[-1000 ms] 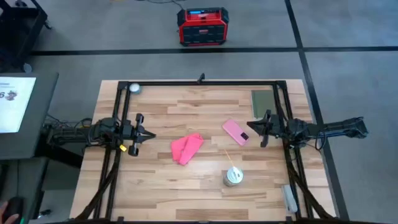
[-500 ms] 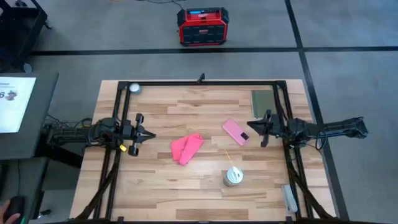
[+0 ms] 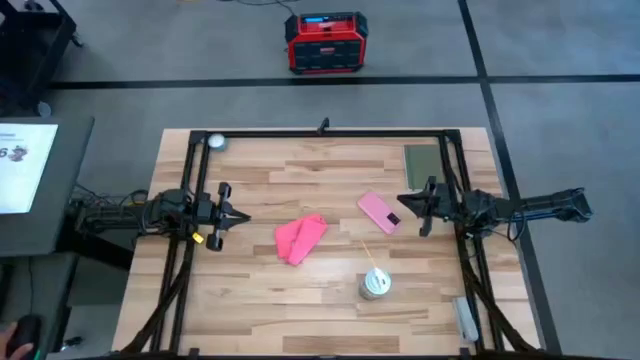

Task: Apply microfiber cloth
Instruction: Return to Home Position

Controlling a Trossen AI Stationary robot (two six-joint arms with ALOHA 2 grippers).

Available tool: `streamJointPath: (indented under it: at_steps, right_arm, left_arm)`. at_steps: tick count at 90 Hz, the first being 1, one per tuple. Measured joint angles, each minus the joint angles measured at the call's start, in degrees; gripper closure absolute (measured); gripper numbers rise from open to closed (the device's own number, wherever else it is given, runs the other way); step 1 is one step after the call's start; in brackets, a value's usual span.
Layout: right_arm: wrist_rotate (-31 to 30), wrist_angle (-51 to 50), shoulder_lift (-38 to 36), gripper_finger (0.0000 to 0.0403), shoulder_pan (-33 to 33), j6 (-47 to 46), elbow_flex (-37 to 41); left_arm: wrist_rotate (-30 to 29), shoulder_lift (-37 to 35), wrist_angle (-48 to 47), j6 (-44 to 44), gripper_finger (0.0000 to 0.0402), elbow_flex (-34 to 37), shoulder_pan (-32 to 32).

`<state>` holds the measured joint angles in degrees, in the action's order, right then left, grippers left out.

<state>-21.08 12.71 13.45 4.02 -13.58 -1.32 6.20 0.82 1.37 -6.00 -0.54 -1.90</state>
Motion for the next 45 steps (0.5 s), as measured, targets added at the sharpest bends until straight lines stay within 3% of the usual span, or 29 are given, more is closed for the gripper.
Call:
streamJointPath:
  at_steps: [45]
  right_arm:
    - [0.0, 0.3, 0.0, 0.0403, 0.0, 0.0, 0.0]
  left_arm:
    - [0.0, 0.0, 0.0, 0.0, 0.0402, 0.0, 0.0]
